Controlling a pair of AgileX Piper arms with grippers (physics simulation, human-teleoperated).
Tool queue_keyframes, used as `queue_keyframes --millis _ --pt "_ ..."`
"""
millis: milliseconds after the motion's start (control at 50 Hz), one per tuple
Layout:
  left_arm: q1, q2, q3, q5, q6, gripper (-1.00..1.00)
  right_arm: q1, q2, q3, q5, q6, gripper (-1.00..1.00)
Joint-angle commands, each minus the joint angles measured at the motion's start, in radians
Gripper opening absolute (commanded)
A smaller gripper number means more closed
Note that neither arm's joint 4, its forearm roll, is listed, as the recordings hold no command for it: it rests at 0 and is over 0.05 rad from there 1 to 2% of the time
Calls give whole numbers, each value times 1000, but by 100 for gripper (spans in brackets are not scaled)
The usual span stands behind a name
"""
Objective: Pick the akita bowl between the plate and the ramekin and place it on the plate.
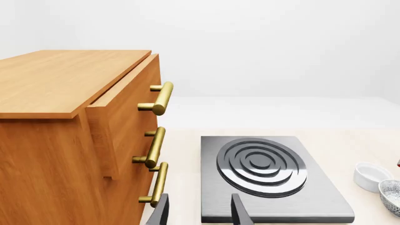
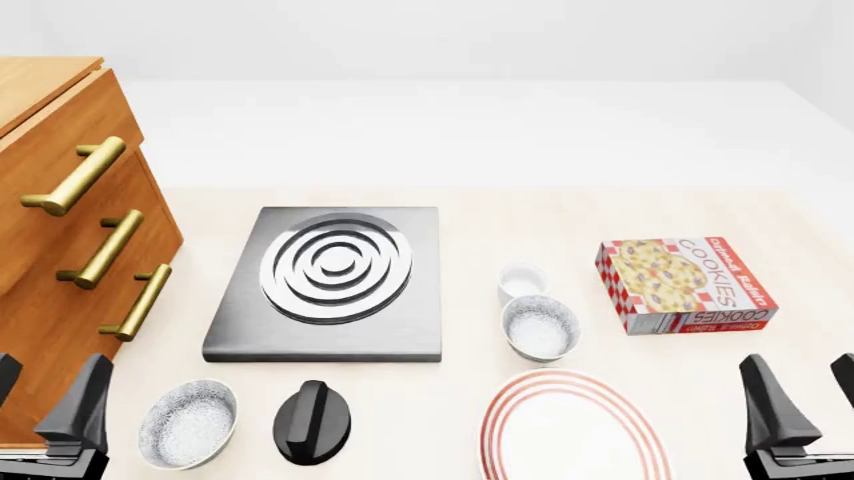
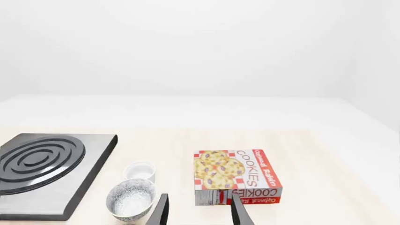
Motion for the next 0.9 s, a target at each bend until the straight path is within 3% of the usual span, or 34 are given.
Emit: queue_keyframes --millis 20,120,200,300,480,540,560,640,740,760,880,900 --pt "0 0 0 0 0 100 10 -2 -10 -12 -22 100" --pt "0 0 0 0 0 100 17 -2 -10 11 -22 100" --pt "0 0 0 0 0 100 38 -2 -22 9 -55 100" --pt "0 0 0 0 0 100 69 -2 -98 56 -69 100" --pt "0 0 0 0 0 100 79 -2 -356 274 -66 100" --pt "0 0 0 0 0 100 74 4 -397 306 -63 100" --pt "0 0 0 0 0 100 85 61 -453 331 -38 100" --pt "0 0 0 0 0 100 109 111 -556 385 -43 100" --pt "0 0 0 0 0 100 65 215 -676 431 -77 100" --pt "0 0 0 0 0 100 58 242 -729 453 -105 100" --pt "0 0 0 0 0 100 81 351 -869 523 -112 100" --pt "0 0 0 0 0 100 65 377 -933 551 -153 100"
